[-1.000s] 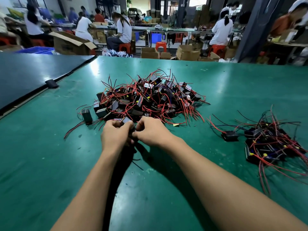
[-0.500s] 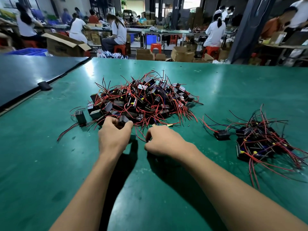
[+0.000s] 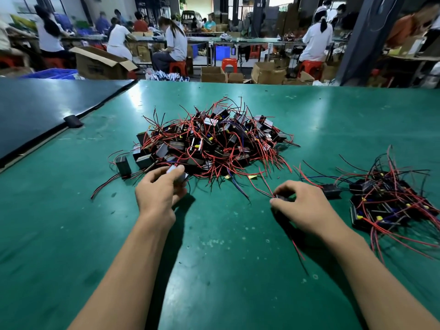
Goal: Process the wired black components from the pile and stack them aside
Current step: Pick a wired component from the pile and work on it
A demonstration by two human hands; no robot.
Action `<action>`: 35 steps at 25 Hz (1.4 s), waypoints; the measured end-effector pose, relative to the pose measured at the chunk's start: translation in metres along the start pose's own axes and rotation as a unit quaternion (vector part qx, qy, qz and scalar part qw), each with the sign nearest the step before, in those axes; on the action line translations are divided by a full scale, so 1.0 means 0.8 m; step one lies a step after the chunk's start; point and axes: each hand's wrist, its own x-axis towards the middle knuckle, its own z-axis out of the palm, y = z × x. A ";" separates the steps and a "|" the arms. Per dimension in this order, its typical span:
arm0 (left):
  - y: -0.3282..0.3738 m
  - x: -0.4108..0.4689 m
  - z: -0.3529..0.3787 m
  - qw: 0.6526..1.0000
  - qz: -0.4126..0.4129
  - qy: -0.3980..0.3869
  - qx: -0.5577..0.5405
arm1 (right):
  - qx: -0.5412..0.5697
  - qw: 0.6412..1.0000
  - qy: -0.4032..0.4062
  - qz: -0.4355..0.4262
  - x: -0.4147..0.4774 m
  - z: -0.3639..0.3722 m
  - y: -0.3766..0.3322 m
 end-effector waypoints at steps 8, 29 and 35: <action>-0.009 -0.048 0.025 0.988 0.009 -0.110 0.111 | 0.044 0.998 0.034 -0.028 -0.006 0.011 0.009; -0.067 -0.094 0.041 0.819 0.317 -0.325 0.351 | 0.182 0.974 -0.008 -0.137 -0.027 0.000 -0.032; -0.061 -0.074 0.031 0.755 0.435 -0.309 0.382 | 0.435 0.893 0.114 -0.006 -0.011 -0.017 -0.022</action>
